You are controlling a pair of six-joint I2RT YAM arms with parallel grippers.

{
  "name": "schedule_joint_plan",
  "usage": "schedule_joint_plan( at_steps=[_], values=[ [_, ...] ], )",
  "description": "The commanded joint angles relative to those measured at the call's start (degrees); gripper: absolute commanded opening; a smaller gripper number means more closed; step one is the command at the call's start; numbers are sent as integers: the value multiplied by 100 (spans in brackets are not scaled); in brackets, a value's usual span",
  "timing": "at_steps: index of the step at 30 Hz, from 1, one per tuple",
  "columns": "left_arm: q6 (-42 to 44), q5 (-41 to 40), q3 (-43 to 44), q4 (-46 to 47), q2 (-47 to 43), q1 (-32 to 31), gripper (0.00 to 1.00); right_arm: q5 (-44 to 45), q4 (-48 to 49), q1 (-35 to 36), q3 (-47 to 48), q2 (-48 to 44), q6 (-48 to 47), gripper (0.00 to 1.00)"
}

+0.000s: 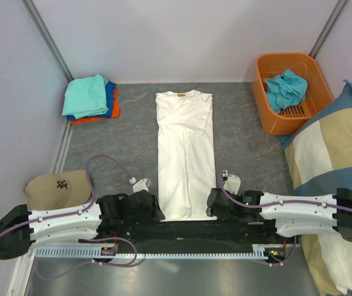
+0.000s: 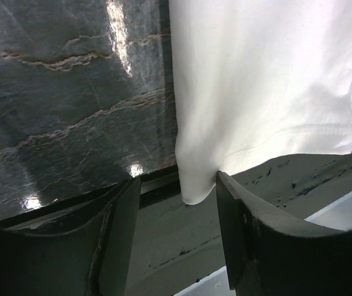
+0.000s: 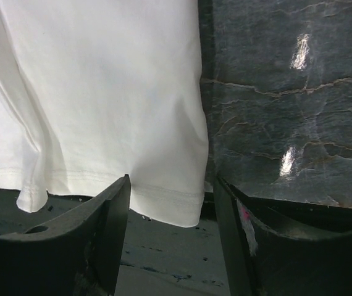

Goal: Fold and stack the t-shirts
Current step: Fold the tshirt

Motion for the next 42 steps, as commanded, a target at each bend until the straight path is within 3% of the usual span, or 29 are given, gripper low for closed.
schedule_joint_plan(
  at_steps=[1,7,9,10,11,12,18,25,28,35,42],
  values=[
    [-133,-439,7,293,135,-17,54,33,76,64,-140,-100,222,63],
    [-36,-510,6,767,477,-17,21,51,32,73,-210,-171,292,46],
    [8,-545,24,934,652,-17,10,77,32,64,-219,-180,301,31],
    [-1,-580,42,979,706,-17,2,77,32,64,-219,-188,301,12],
    [34,-598,85,1014,759,-17,2,77,32,64,-211,-197,293,2],
    [60,-615,120,1058,803,-17,2,86,32,64,-185,-206,284,0],
    [508,-844,700,1006,865,-17,2,340,-12,64,202,-250,91,0],
    [1334,-1687,2043,558,1154,115,2,1384,-21,38,1282,346,-261,0],
    [1589,-1846,2239,662,1374,351,2,1807,-21,-76,1687,619,-463,0],
    [2318,-1451,2239,1724,1743,1661,2,2327,312,-1218,2267,1094,-1253,0],
    [2802,-609,2818,2401,2744,2584,2,1942,1428,-2387,2575,1971,-2422,0]
  ],
)
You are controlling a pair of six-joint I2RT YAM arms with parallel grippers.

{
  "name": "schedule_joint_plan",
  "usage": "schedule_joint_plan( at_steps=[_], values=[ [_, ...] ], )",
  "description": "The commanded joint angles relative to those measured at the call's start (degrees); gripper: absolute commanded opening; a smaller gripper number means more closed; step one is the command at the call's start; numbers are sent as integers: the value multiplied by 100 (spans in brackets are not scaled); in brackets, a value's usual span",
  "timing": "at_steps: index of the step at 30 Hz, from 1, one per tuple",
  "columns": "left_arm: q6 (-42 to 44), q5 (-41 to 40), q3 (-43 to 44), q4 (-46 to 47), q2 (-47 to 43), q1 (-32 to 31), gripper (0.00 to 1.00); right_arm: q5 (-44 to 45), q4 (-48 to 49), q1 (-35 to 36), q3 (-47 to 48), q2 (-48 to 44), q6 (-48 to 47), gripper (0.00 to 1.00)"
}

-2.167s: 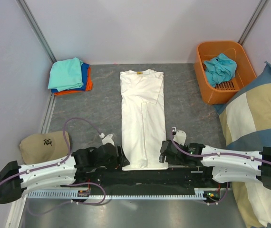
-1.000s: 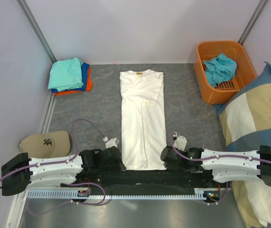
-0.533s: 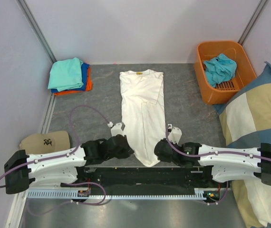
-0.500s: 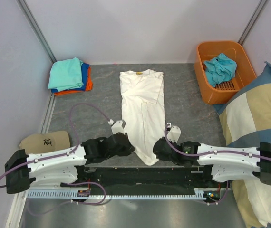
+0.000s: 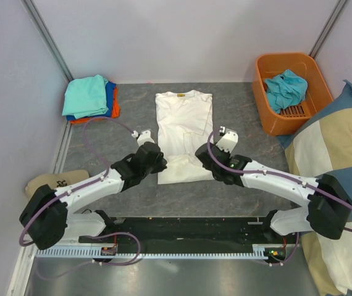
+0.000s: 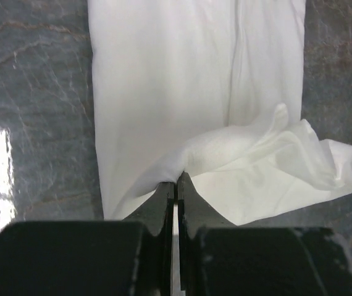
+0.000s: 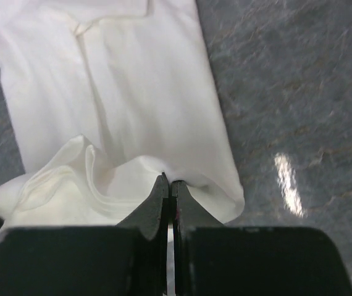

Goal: Fold and stack the t-shirts
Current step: Fold the tshirt

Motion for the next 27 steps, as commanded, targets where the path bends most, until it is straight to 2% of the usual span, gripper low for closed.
schedule_joint_plan(
  at_steps=[1,8,18,27],
  values=[
    [617,503,570,814,592,431,2,-68,937,-686,322,581,-962,0],
    [881,688,1238,1095,1497,722,2,-657,1834,-1356,533,1442,-1394,0],
    [1039,1004,1800,1166,2316,1170,2,-1105,2116,-1840,1420,2216,-1799,0],
    [1057,1145,1836,1271,2606,1478,2,-1395,2160,-2183,1939,2787,-1922,0]
  ],
)
